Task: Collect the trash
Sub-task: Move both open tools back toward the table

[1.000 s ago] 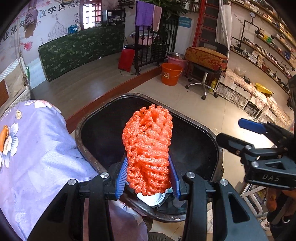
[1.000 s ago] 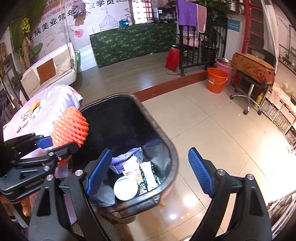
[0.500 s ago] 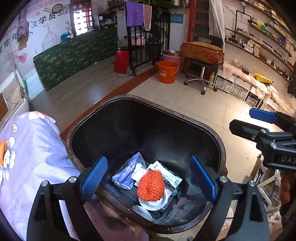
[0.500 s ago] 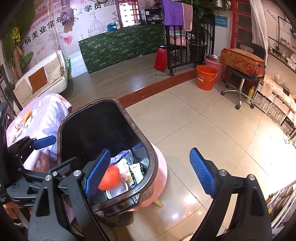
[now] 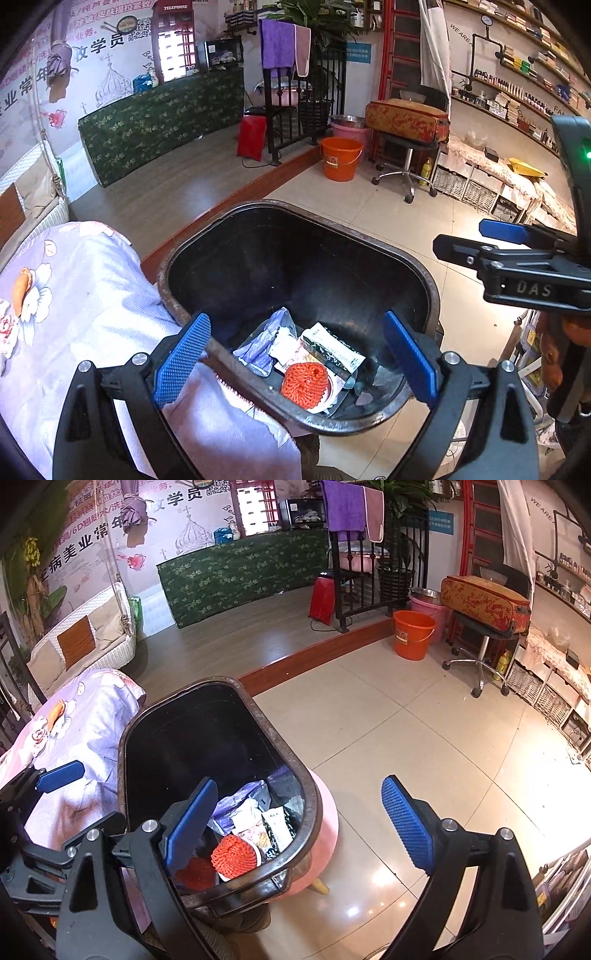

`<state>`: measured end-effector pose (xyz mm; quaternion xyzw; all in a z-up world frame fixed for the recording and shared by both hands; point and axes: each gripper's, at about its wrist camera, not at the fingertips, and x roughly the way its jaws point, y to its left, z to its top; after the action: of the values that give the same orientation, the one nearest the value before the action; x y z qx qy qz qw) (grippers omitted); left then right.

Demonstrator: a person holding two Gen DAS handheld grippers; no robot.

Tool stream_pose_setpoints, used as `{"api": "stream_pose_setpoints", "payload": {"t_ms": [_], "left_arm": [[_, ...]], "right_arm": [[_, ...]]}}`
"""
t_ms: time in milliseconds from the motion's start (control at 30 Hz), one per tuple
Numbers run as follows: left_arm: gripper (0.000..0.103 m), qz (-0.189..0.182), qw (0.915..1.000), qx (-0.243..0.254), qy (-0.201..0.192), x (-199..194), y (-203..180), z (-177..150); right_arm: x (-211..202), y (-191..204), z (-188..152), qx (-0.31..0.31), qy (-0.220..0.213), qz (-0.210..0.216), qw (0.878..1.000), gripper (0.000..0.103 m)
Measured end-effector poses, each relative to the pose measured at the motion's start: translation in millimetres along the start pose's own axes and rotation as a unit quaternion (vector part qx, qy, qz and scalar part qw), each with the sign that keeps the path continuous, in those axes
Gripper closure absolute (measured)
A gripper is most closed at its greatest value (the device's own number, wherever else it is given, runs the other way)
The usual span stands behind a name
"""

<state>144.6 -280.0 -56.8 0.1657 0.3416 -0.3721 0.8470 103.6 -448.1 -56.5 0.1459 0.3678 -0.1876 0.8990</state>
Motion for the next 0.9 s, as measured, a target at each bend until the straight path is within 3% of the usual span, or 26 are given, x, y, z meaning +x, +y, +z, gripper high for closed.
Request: {"api": "stream_pose_setpoints", "payload": {"t_ms": [267,567,733,900], "left_arm": [[0.009,0.017,0.9996,-0.010,-0.022,-32.5,14.9,-16.5],[0.009,0.057,0.9964,-0.061,-0.015,-66.4,59.1,-42.6],[0.009,0.094,0.9894,-0.109,-0.011,-89.2,103.6,-56.9],[0.009,0.146,0.9757,-0.164,-0.007,-109.0,164.1,-69.1]], "right_arm": [[-4.5,26.6,0.1,-0.025,-0.009,0.031,0.999,0.013],[-4.7,97.2,3.3,-0.083,-0.006,0.106,0.991,0.013],[-2.3,141.3,5.1,-0.107,0.007,0.167,0.980,0.013],[4.8,185.5,7.1,-0.135,0.020,0.208,0.969,0.013]]}}
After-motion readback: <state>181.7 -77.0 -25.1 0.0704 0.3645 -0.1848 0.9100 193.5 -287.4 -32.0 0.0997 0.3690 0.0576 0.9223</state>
